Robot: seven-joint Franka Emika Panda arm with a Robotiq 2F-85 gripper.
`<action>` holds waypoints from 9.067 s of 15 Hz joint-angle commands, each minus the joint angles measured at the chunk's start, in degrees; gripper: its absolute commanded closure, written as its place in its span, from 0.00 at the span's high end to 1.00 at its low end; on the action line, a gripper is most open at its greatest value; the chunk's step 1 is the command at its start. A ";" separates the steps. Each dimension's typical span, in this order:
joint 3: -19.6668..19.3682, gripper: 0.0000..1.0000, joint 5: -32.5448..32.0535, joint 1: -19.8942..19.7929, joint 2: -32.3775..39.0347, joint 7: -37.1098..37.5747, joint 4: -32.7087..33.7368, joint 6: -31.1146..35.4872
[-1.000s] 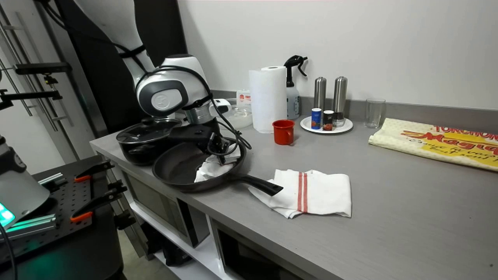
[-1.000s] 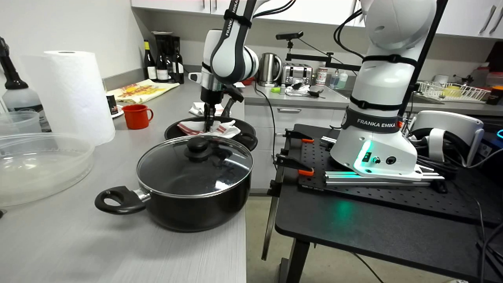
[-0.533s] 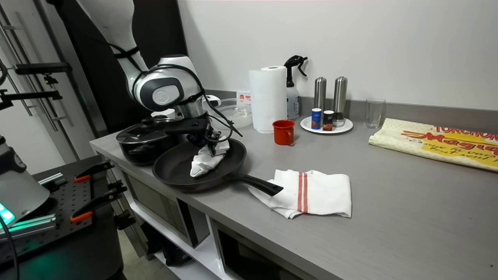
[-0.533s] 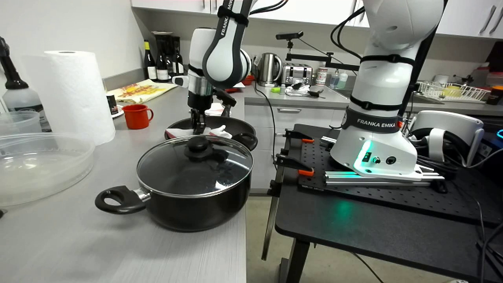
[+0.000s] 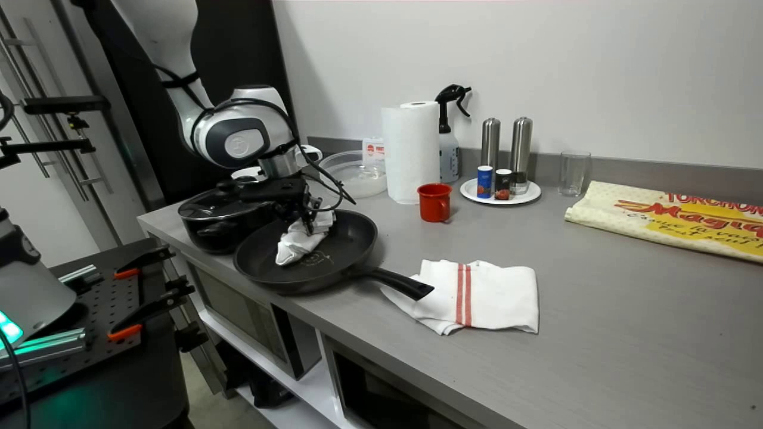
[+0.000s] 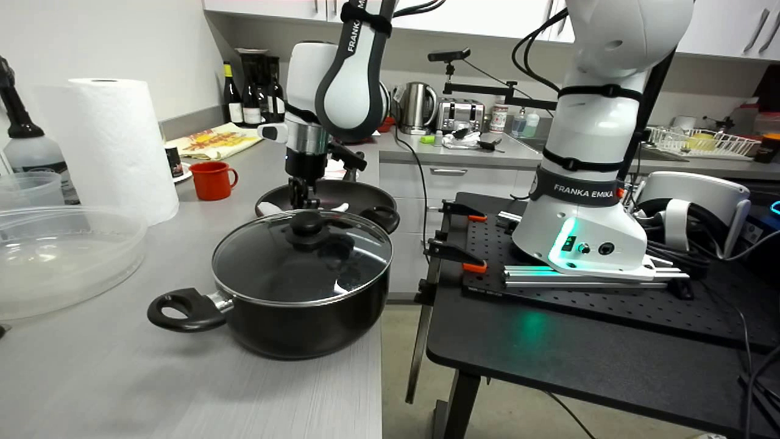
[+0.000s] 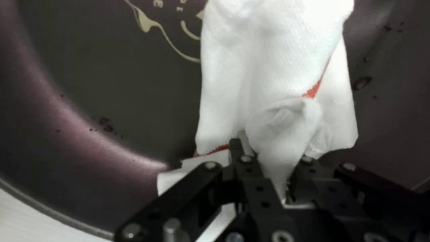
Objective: Use the left white towel to wipe the pan
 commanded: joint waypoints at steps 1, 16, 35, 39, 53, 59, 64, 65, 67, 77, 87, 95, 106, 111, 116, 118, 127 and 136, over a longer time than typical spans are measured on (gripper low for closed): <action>3.75 0.05 -1.68 -2.64 -1.52 -0.32 -4.71 -0.27; 5.17 0.05 0.85 -19.78 -3.39 -1.48 -1.64 0.39; 7.12 0.05 -2.35 -13.70 -4.35 -2.26 -8.71 0.83; 11.00 0.05 -2.48 -14.85 -5.46 -4.72 -11.44 0.57; 1.98 0.05 -1.76 -10.07 -3.12 -3.82 -4.57 -0.04; -2.29 0.05 -2.04 -6.68 -0.88 -3.01 -0.61 0.24; -2.94 0.05 -1.62 -5.63 1.07 -1.47 3.33 -0.14; -2.96 0.05 -1.56 -5.57 1.48 -1.05 4.23 -0.27; -3.34 0.05 -1.67 -5.16 2.41 -0.11 6.00 -0.33; -4.64 0.05 -3.05 -4.21 3.98 1.31 8.27 4.91; -2.82 0.05 -8.69 -7.23 0.86 2.96 3.55 18.16; 4.09 0.05 -11.02 -16.40 -5.18 7.52 2.57 21.69; 17.38 0.05 -6.46 -33.56 -3.27 16.46 18.04 1.10; 15.22 0.05 -2.37 -32.06 1.46 17.84 29.06 -10.31; 3.41 0.05 8.26 -21.26 8.41 15.77 40.69 -17.79; 0.39 0.05 10.35 -18.43 11.66 16.03 44.92 -20.40; -7.00 0.39 11.86 -9.79 25.00 18.65 58.31 -29.16; -6.23 0.99 12.98 -9.82 25.82 17.64 61.36 -31.47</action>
